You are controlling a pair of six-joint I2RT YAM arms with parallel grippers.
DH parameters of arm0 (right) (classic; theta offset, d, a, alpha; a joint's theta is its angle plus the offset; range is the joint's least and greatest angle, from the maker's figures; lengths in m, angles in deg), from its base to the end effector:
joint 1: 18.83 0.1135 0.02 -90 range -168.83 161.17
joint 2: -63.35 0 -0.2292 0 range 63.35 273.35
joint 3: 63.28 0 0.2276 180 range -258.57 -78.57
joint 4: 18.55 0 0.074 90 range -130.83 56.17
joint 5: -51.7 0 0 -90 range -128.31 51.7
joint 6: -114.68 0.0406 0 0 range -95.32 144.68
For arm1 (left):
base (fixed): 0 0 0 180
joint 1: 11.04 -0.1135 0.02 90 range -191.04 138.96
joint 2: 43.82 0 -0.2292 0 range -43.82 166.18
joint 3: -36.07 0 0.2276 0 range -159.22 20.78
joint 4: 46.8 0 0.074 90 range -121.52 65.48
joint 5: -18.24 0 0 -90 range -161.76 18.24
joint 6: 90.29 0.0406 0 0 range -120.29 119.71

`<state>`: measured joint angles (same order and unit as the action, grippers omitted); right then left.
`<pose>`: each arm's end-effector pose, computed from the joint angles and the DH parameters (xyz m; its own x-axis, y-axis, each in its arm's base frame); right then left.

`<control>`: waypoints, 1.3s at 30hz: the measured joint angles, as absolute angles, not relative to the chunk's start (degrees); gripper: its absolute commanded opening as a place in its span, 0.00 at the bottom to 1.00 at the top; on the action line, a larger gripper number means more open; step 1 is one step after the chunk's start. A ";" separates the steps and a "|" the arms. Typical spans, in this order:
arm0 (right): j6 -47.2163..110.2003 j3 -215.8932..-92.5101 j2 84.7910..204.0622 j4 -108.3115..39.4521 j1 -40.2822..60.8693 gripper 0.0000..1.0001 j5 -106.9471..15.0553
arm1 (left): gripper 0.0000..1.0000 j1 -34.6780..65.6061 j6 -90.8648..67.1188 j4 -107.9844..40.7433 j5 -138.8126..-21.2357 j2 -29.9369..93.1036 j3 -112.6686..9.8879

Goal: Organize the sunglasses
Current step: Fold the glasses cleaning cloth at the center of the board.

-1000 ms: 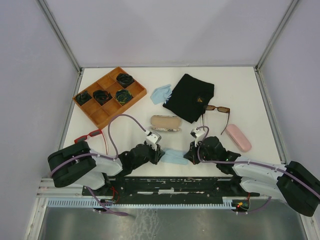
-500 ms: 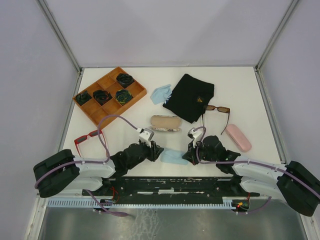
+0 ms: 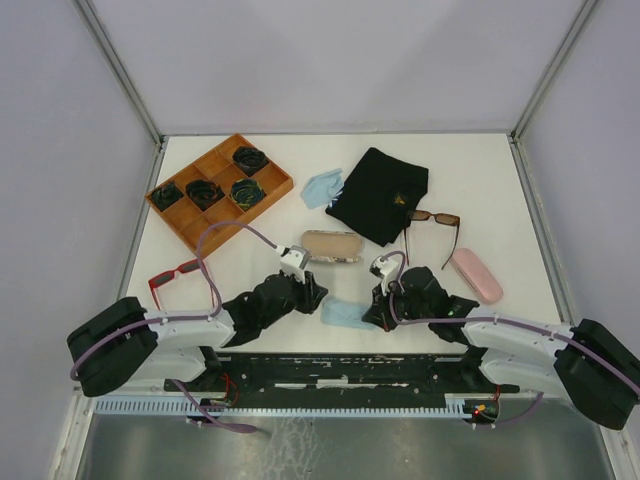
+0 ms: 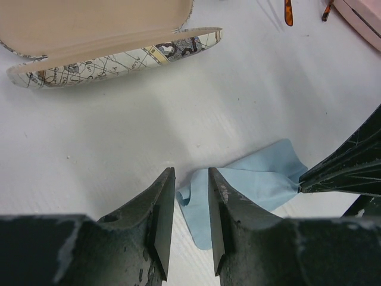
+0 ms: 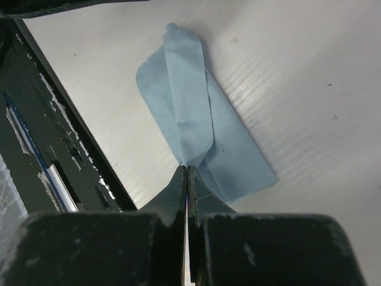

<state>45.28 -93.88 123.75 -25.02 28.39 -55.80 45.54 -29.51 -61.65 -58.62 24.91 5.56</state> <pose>0.1236 0.1515 0.1330 -0.6803 -0.2411 -0.6921 -0.6680 0.5925 0.4502 0.1288 -0.1784 0.1412 -0.5313 -0.0579 -0.8452 0.5024 0.7817 -0.3694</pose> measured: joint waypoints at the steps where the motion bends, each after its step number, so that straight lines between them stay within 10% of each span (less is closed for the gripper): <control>1: 45.41 -93.86 123.55 -25.10 28.43 0.00 -55.95 | 0.35 45.54 -29.70 -61.47 -58.73 25.19 5.16; 13: 44.99 -94.21 126.70 -25.34 28.80 0.02 -60.72 | 0.33 45.17 -30.05 -57.47 -62.51 28.51 1.82; 25: 44.91 -95.39 129.30 -26.26 29.72 0.32 -60.92 | 0.32 45.17 -30.03 -56.88 -65.04 31.22 0.35; 39: 55.62 -98.51 122.92 -35.09 29.81 0.29 -47.34 | 0.29 45.08 -30.01 -55.16 -66.35 33.23 -1.88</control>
